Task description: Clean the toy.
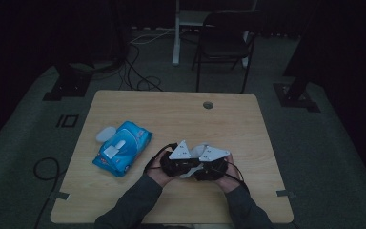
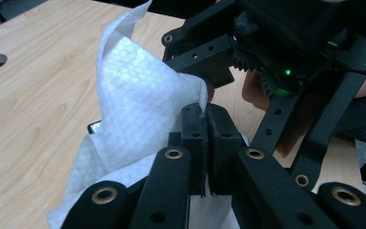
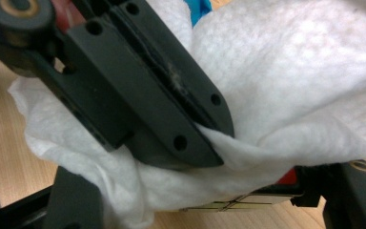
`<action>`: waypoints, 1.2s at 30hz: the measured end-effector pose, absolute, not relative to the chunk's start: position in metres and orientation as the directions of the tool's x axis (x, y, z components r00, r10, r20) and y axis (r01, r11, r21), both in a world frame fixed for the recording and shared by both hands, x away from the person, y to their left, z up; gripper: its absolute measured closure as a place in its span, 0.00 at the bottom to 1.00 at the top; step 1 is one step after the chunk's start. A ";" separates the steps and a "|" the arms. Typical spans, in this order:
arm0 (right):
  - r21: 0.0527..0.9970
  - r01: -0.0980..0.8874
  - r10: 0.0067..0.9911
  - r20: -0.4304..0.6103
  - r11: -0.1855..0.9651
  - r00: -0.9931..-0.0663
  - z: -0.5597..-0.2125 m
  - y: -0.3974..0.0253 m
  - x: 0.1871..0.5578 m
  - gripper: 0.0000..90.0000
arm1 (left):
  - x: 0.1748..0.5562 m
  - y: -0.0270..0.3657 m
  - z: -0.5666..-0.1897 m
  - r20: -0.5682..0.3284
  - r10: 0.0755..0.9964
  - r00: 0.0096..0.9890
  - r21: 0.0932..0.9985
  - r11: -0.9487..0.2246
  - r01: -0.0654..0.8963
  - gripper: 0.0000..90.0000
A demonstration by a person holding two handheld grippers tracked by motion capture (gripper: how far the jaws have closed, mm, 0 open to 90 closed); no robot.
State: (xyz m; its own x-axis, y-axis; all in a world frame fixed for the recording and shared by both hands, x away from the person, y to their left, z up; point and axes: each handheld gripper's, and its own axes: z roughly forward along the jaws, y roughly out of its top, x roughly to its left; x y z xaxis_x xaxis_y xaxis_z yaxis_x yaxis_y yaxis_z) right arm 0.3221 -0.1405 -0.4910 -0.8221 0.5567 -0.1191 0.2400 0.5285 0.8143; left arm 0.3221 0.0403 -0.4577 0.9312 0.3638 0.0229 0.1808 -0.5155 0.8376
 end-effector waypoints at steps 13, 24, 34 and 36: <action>0.819 0.230 0.554 -0.125 0.526 -0.823 -0.491 -0.145 0.322 0.38 | 0.331 0.054 -0.457 0.027 0.425 0.905 0.846 -0.493 0.206 0.98; 0.831 0.203 0.523 -0.120 0.518 -0.844 -0.492 -0.142 0.318 0.38 | 0.339 0.062 -0.456 -0.002 0.467 0.884 0.864 -0.444 0.236 0.98; 0.840 0.193 0.514 -0.115 0.508 -0.850 -0.490 -0.142 0.317 0.38 | 0.345 0.069 -0.456 -0.002 0.514 0.858 0.875 -0.414 0.250 0.98; 0.850 0.189 0.509 -0.105 0.492 -0.854 -0.489 -0.143 0.317 0.38 | 0.347 0.071 -0.458 -0.009 0.526 0.850 0.871 -0.414 0.265 0.98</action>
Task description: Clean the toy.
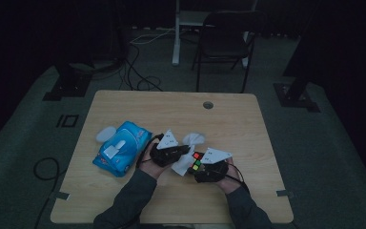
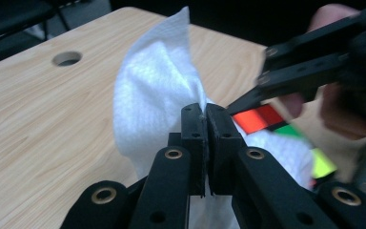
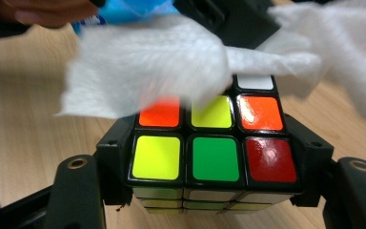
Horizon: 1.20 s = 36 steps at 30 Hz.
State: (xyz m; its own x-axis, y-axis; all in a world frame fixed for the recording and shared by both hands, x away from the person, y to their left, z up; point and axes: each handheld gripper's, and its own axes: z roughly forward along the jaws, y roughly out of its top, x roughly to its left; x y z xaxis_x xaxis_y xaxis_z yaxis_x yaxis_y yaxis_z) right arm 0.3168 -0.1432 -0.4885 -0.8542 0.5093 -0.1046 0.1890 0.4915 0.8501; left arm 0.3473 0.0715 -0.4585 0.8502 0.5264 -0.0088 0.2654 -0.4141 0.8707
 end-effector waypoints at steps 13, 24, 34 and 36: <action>0.876 0.193 0.501 -0.063 0.442 -0.863 -0.484 -0.144 0.316 0.38 | 0.352 0.071 -0.471 -0.036 0.559 0.829 0.861 -0.404 0.310 0.98; 0.893 0.208 0.534 -0.041 0.399 -0.845 -0.479 -0.154 0.321 0.38 | 0.350 0.068 -0.480 -0.030 0.574 0.818 0.843 -0.425 0.329 0.98; 0.876 0.247 0.553 -0.027 0.414 -0.833 -0.485 -0.156 0.327 0.38 | 0.344 0.068 -0.471 -0.036 0.574 0.818 0.859 -0.401 0.318 0.98; 0.876 0.247 0.552 -0.026 0.415 -0.833 -0.485 -0.155 0.327 0.38 | 0.343 0.068 -0.467 -0.038 0.573 0.819 0.867 -0.389 0.312 0.98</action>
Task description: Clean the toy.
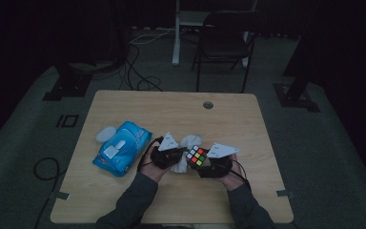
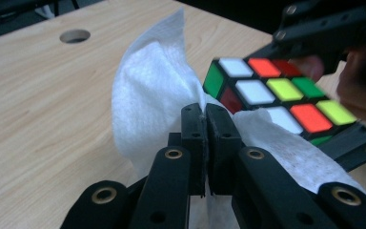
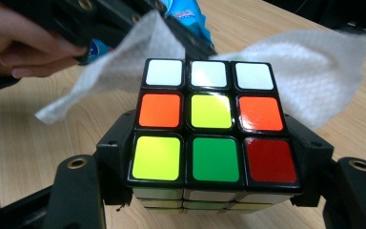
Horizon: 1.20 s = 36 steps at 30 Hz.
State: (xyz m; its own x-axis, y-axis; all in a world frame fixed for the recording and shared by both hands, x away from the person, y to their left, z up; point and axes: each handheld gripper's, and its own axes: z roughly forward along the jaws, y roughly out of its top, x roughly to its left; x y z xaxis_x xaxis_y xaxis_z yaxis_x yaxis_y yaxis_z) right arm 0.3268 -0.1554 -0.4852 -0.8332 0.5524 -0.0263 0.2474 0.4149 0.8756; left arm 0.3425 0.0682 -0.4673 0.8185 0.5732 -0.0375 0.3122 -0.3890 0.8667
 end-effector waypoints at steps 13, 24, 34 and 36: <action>0.869 0.261 0.568 -0.028 0.420 -0.823 -0.487 -0.152 0.327 0.38 | 0.342 0.070 -0.465 -0.040 0.568 0.822 0.874 -0.378 0.304 0.98; 0.895 0.253 0.587 -0.013 0.368 -0.809 -0.480 -0.160 0.328 0.38 | 0.345 0.069 -0.476 -0.040 0.579 0.814 0.853 -0.405 0.330 0.98; 0.898 0.251 0.583 -0.008 0.362 -0.812 -0.480 -0.160 0.327 0.38 | 0.347 0.069 -0.479 -0.040 0.584 0.811 0.844 -0.414 0.340 0.98; 0.895 0.243 0.569 -0.015 0.374 -0.822 -0.480 -0.157 0.325 0.38 | 0.348 0.070 -0.478 -0.044 0.586 0.809 0.846 -0.408 0.342 0.98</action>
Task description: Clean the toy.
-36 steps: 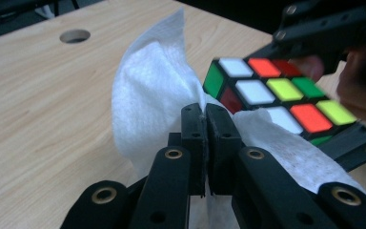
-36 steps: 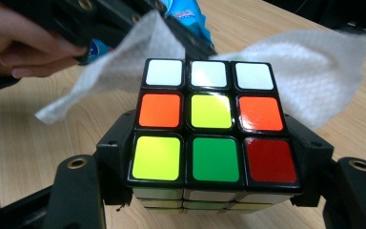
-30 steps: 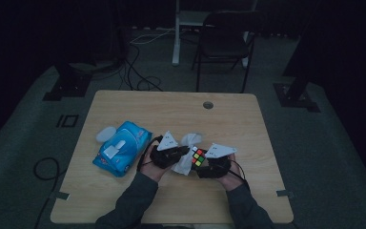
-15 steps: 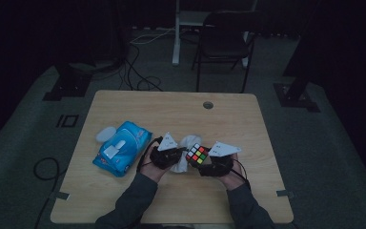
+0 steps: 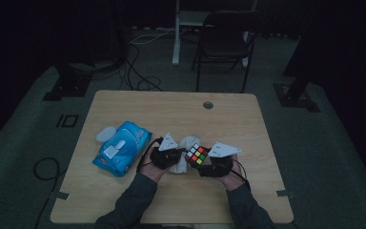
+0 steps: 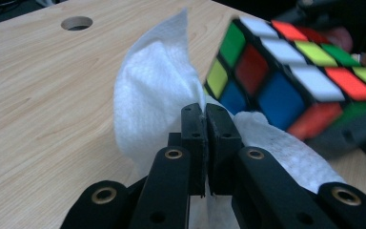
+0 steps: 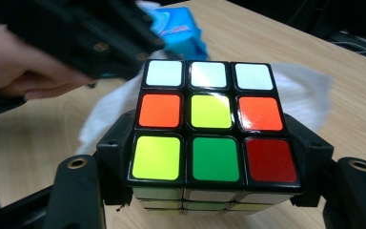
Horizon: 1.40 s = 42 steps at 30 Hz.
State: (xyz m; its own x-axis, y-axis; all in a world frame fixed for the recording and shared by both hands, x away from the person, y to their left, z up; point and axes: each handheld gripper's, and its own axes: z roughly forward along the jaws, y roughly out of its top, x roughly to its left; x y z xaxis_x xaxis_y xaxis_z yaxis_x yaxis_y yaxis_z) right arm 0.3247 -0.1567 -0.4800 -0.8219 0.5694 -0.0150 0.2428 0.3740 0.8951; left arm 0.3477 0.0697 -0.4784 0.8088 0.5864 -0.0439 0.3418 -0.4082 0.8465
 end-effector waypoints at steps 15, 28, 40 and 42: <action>0.873 0.182 0.474 -0.062 0.452 -0.878 -0.489 -0.132 0.314 0.38 | 0.350 0.077 -0.469 -0.057 0.593 0.803 0.868 -0.369 0.333 0.98; 0.880 0.178 0.465 -0.054 0.440 -0.884 -0.486 -0.136 0.314 0.38 | 0.349 0.075 -0.471 -0.052 0.590 0.806 0.864 -0.377 0.332 0.98; 0.861 0.263 0.545 -0.019 0.435 -0.838 -0.490 -0.152 0.328 0.38 | 0.341 0.071 -0.473 -0.061 0.588 0.807 0.874 -0.359 0.328 0.98; 0.847 0.290 0.566 -0.016 0.446 -0.824 -0.493 -0.152 0.331 0.38 | 0.335 0.072 -0.473 -0.055 0.586 0.808 0.877 -0.358 0.319 0.98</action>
